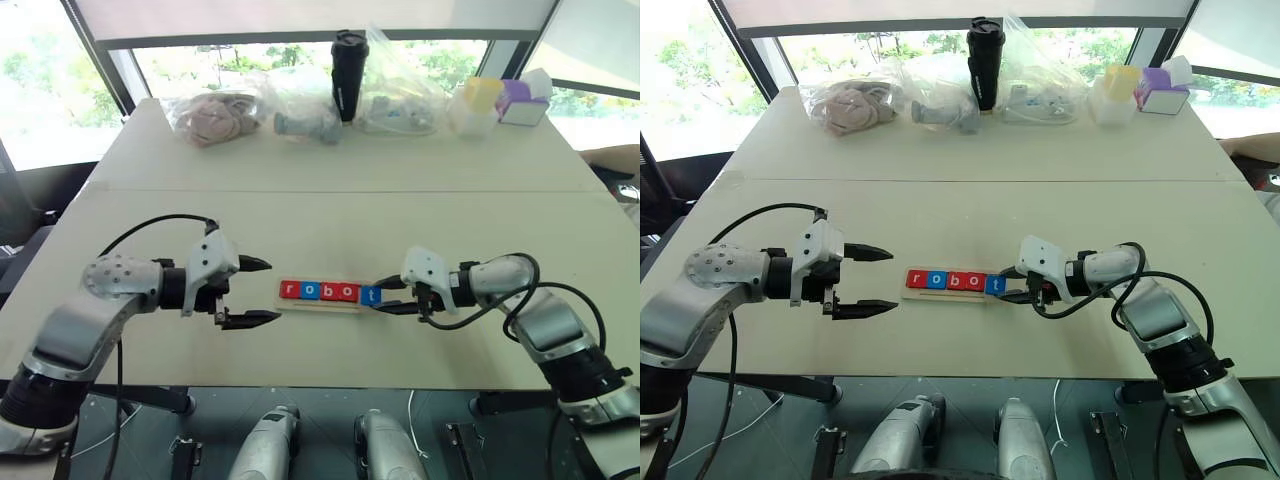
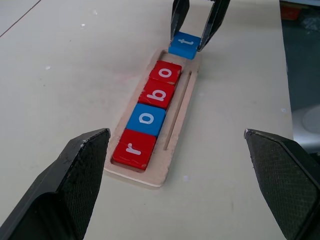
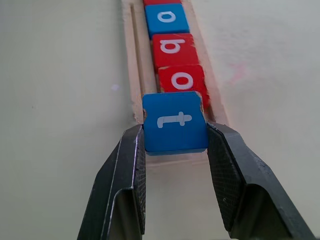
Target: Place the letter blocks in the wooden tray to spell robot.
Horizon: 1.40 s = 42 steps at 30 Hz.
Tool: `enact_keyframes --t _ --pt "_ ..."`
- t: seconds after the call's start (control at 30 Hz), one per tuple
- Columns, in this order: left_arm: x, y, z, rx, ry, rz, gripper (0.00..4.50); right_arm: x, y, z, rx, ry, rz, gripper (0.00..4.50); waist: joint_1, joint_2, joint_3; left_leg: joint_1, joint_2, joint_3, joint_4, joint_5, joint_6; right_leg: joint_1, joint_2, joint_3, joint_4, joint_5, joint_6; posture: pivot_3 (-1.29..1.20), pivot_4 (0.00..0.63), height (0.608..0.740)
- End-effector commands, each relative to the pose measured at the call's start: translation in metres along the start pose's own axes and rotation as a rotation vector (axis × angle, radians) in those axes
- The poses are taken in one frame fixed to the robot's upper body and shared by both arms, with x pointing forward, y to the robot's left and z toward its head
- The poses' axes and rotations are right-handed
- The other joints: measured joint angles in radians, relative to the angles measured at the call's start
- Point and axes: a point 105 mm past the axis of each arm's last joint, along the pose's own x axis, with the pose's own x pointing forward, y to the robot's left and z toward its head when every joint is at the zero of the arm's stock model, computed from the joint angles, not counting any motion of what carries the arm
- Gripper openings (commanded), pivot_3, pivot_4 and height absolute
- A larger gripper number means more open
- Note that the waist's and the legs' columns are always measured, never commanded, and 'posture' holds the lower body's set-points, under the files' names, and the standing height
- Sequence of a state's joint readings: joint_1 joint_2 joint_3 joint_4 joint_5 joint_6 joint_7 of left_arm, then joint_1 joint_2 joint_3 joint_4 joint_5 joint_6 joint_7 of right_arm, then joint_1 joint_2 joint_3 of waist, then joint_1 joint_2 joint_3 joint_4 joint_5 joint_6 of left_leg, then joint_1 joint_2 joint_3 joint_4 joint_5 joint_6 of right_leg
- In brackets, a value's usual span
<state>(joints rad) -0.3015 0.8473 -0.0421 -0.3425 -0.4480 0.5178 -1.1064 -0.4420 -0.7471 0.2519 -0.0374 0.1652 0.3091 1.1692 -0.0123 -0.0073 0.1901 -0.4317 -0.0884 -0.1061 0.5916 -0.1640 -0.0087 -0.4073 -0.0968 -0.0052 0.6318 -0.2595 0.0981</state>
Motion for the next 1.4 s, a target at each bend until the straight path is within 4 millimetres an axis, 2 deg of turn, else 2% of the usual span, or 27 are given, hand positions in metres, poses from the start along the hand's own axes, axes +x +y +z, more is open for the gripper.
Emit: enact_keyframes --t 0.03,0.4,0.7,1.1,1.3,1.33,1.4 --pt "-0.005 -0.002 0.008 0.029 -0.018 0.017 4.5 -0.001 -0.004 0.006 -0.045 -0.005 -0.006 1.18 0.001 0.0 0.0 0.0 0.0 0.0 0.0 0.0 0.0 0.0 0.0 0.0 0.0 0.0 0.0 0.0 0.15 0.74" --pt "-0.003 -0.002 0.009 0.027 -0.017 0.025 4.5 0.006 -0.01 0.002 -0.057 0.017 -0.023 1.18 0.001 0.0 0.0 0.0 0.0 0.0 0.0 0.0 0.0 0.0 0.0 0.0 0.0 0.0 0.001 0.0 0.15 0.74" --pt "-0.001 -0.001 0.01 0.03 -0.023 0.027 4.5 0.013 -0.011 0.006 -0.057 -0.002 -0.022 1.18 0.001 0.0 0.0 0.0 0.0 0.0 0.0 0.0 0.001 0.0 0.0 0.0 0.0 0.001 0.001 0.0 0.15 0.74" --pt "0.0 -0.002 0.009 0.03 -0.024 0.036 4.5 0.015 -0.017 0.005 -0.051 -0.004 -0.022 1.18 0.001 0.0 0.0 0.0 0.0 0.0 0.001 0.001 0.001 0.0 0.001 0.0 0.001 0.001 0.002 0.0 0.15 0.74" --pt "0.0 -0.002 0.008 0.029 -0.024 0.04 4.5 0.013 -0.018 0.013 -0.067 -0.039 -0.031 4.2 0.001 0.0 0.0 0.0 0.0 0.0 0.001 0.001 0.001 0.0 0.001 0.0 0.001 0.002 0.003 0.0 0.15 0.74" --pt "0.0 -0.002 0.008 0.029 -0.024 0.04 4.5 0.012 -0.02 0.015 -0.075 -0.046 -0.038 4.47 0.001 0.0 0.0 0.0 0.0 0.0 0.001 0.001 0.001 0.0 0.001 0.0 0.001 0.002 0.003 0.0 0.15 0.74" --pt "0.0 -0.001 0.007 0.028 -0.023 0.042 4.5 0.006 -0.026 0.025 -0.107 -0.077 -0.078 4.47 0.001 0.0 0.0 0.0 0.0 0.0 0.001 0.001 0.001 0.0 0.001 0.0 0.001 0.002 0.003 0.0 0.15 0.74"
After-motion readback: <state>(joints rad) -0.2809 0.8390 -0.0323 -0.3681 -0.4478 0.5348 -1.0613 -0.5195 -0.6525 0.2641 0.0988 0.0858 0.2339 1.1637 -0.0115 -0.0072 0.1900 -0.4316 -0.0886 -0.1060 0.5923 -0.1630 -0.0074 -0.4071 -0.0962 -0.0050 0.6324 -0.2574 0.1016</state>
